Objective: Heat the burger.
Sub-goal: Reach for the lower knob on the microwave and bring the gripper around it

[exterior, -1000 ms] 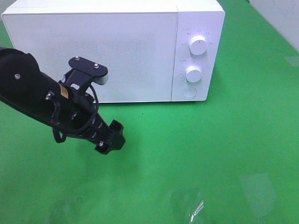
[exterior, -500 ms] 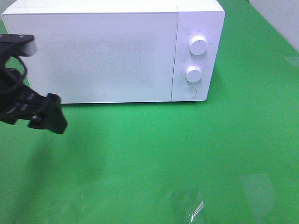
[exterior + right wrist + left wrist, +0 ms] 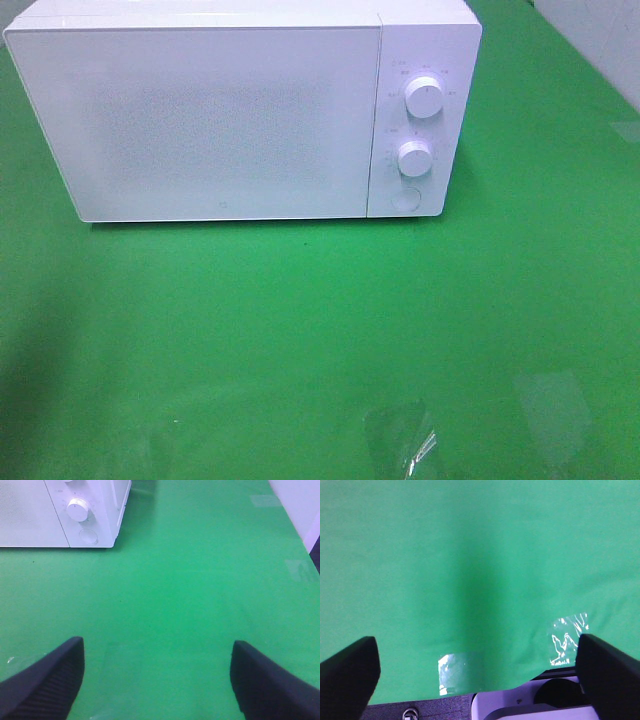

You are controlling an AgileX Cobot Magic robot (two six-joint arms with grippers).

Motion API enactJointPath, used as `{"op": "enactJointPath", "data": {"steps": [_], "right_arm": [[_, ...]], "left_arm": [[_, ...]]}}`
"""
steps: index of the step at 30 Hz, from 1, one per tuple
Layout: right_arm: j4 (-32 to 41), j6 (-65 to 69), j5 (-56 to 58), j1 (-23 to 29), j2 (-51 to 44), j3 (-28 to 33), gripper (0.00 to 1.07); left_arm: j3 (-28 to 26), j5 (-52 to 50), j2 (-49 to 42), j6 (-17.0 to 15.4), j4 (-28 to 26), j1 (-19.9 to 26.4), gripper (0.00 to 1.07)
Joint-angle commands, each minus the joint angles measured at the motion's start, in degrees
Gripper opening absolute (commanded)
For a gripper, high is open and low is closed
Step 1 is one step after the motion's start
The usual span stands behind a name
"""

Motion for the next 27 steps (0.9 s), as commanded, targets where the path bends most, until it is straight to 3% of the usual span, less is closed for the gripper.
{"op": "enactJointPath", "data": {"steps": [1, 2, 5, 9, 11, 16, 18, 27], "right_arm": [[0.29, -0.46, -0.69, -0.34, -1.55, 0.17, 0.76], [0.29, -0.46, -0.69, -0.34, -1.55, 0.17, 0.76], [0.29, -0.46, -0.69, -0.34, -1.55, 0.17, 0.76], [0.29, -0.46, -0.69, -0.34, -1.55, 0.17, 0.76], [0.29, -0.46, -0.69, -0.34, -1.55, 0.17, 0.76], [0.29, -0.46, -0.69, -0.34, -1.55, 0.17, 0.76], [0.29, -0.46, -0.69, -0.34, -1.55, 0.17, 0.76], [0.29, -0.46, -0.69, -0.34, -1.55, 0.17, 0.76]], "left_arm": [[2.92, 0.69, -4.41, -0.69, 0.74, 0.06, 0.98], [6.13, 0.52, -8.77, -0.69, 0.34, 0.06, 0.98], [7.62, 0.52, -10.54, -0.69, 0.23, 0.06, 0.98], [11.63, 0.92, -19.65, -0.69, 0.17, 0.06, 0.98], [14.38, 0.97, -29.97, -0.69, 0.17, 0.06, 0.98], [16.04, 0.86, -37.30, -0.52, 0.17, 0.06, 0.98], [18.56, -1.38, -46.93, 0.80, 0.63, 0.06, 0.98], [18.51, -1.38, -57.58, 0.69, 1.43, 0.06, 0.98]]}}
